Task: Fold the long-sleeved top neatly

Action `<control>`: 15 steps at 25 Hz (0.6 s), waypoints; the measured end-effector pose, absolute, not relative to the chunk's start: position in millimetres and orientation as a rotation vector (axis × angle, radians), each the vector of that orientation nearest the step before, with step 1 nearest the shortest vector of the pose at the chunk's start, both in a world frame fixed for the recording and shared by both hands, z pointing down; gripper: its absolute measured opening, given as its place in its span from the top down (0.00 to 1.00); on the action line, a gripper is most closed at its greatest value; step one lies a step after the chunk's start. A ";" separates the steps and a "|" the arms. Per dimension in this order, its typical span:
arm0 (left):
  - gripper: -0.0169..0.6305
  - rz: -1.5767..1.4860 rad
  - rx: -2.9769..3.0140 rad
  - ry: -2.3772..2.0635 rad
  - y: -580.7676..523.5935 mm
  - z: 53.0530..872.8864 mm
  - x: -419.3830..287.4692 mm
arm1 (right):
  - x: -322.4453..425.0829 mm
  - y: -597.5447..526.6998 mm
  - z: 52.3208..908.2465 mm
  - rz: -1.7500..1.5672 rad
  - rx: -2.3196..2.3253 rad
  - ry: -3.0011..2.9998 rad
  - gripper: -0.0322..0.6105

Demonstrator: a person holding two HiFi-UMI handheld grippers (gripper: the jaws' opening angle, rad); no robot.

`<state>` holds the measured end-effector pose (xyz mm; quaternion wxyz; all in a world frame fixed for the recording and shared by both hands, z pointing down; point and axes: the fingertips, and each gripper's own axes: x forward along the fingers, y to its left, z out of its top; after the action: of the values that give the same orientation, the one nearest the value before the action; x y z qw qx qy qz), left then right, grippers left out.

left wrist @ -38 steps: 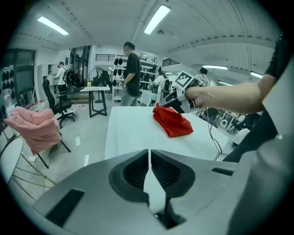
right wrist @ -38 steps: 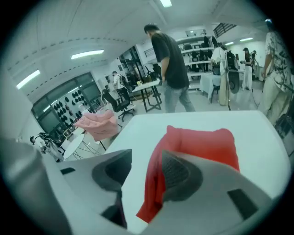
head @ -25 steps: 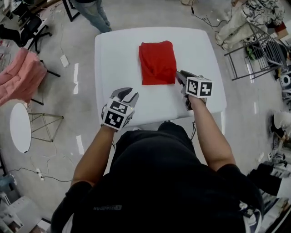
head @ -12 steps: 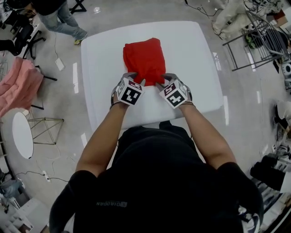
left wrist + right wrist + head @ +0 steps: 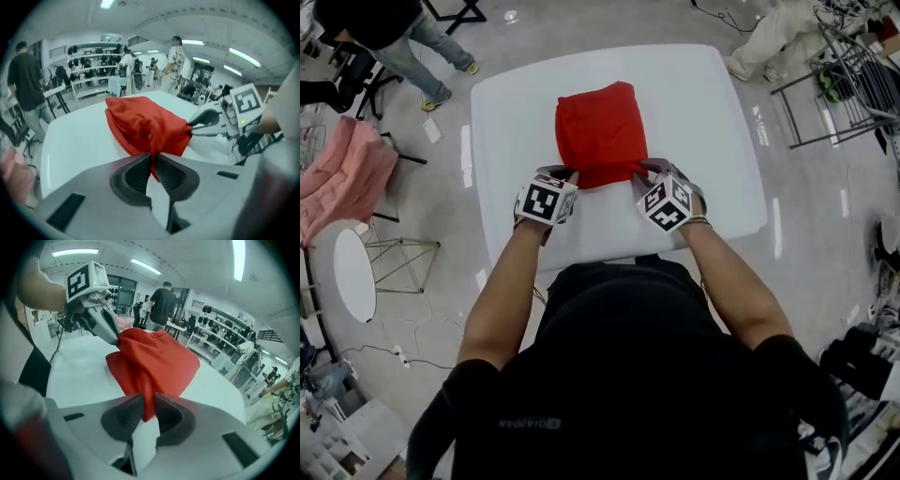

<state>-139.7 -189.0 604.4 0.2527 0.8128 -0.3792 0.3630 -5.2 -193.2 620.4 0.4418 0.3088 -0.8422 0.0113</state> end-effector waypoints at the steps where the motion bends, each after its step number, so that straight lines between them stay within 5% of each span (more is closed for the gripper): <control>1: 0.93 0.865 2.206 -1.007 -187.2 592.2 -140.9 | -2.6 -192.3 613.9 0.010 0.786 -2.099 0.84; 5: 0.93 0.535 2.241 -0.948 -173.0 543.5 -148.0 | 0.6 -179.2 586.9 -0.097 0.831 -2.137 0.84; 15: 0.93 0.505 2.199 -0.985 -131.8 577.1 -137.1 | 15.5 -145.9 611.8 0.001 0.696 -2.092 0.76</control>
<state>-137.1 -131.8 577.1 0.3336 0.8420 -0.3772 0.1934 15.5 -145.9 611.8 0.4515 0.2815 -0.8467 0.0005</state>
